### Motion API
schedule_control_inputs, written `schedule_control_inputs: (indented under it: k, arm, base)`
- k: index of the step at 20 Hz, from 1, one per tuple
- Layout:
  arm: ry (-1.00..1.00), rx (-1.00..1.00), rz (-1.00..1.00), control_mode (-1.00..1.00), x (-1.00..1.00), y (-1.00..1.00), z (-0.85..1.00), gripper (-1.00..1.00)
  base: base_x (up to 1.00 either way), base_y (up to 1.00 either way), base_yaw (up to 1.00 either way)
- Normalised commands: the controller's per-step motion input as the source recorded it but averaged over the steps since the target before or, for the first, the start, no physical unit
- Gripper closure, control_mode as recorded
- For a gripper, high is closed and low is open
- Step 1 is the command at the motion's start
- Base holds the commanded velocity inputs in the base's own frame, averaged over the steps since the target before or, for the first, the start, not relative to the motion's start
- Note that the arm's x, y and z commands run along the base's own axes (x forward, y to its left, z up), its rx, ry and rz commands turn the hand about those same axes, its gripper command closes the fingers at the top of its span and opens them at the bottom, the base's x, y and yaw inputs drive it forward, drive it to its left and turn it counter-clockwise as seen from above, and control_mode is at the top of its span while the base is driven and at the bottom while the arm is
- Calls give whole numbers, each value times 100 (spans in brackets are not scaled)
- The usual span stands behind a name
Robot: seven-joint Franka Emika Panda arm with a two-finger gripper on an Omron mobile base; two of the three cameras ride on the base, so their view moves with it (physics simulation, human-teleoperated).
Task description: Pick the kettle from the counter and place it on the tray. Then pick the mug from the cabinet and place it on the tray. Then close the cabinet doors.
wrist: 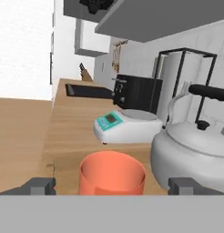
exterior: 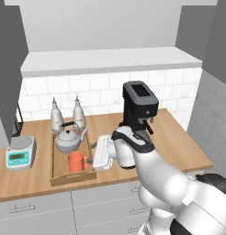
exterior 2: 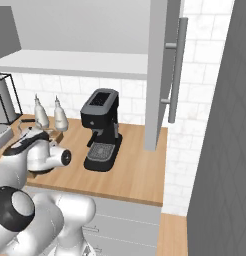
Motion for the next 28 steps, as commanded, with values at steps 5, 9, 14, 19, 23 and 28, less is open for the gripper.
schedule_control_inputs:
  k: [5,9,14,19,23,28]
  arm:
    - [22,0,-12,-100,-29,0,100,-100]
    - [52,-8,-28,-100,-24,0,89,-100]
    - [68,-16,-36,-100,-3,0,58,-100]
    - [41,-10,-13,-100,14,0,18,-100]
    - [3,-1,0,-100,0,0,0,-100]
    - [4,-1,0,-100,0,7,-3,-100]
  base:
    - [0,0,0]
    - [0,0,0]
    - [0,0,0]
    - [0,0,0]
    - [0,0,0]
    - [0,0,0]
